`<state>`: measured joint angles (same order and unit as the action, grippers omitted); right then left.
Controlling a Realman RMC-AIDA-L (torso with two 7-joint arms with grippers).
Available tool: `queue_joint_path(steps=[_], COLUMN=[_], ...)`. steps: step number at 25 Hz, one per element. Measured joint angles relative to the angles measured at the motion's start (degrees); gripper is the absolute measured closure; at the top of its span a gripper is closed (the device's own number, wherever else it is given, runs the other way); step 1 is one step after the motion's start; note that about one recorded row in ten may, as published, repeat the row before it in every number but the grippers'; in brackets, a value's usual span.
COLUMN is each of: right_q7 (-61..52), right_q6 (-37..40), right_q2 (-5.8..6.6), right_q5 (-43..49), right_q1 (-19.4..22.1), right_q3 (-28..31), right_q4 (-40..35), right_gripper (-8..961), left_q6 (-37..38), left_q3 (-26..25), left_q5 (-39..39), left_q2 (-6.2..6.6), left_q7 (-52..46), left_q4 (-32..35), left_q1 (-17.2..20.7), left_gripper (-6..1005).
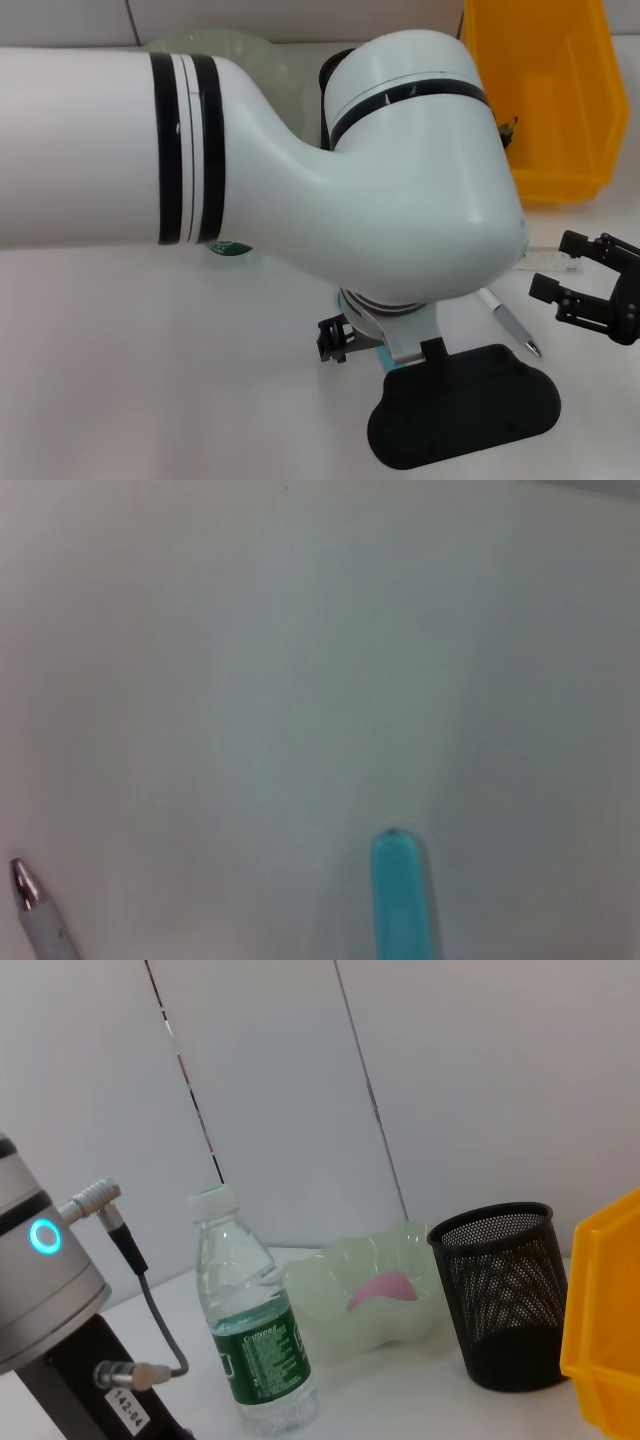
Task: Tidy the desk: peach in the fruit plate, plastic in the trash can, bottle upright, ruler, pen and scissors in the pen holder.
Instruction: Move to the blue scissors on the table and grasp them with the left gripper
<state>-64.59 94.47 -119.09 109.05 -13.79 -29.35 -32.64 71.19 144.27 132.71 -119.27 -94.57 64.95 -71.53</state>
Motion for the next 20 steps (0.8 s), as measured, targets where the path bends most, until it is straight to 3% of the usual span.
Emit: queue_joint_path(steps=[20], right_q7=[0.0], right_q6=[-0.62], right_q2=[0.0], right_q5=[0.28], right_q1=[-0.85], right_q3=[0.0], right_q4=[1.32], right_gripper=[127], left_q6=[-2.6], left_q3=[0.01], left_q5=[0.0], left_q2=[0.0], left_q7=[-0.54], left_q4=[-0.22], left_q1=[0.2], left_gripper=[301])
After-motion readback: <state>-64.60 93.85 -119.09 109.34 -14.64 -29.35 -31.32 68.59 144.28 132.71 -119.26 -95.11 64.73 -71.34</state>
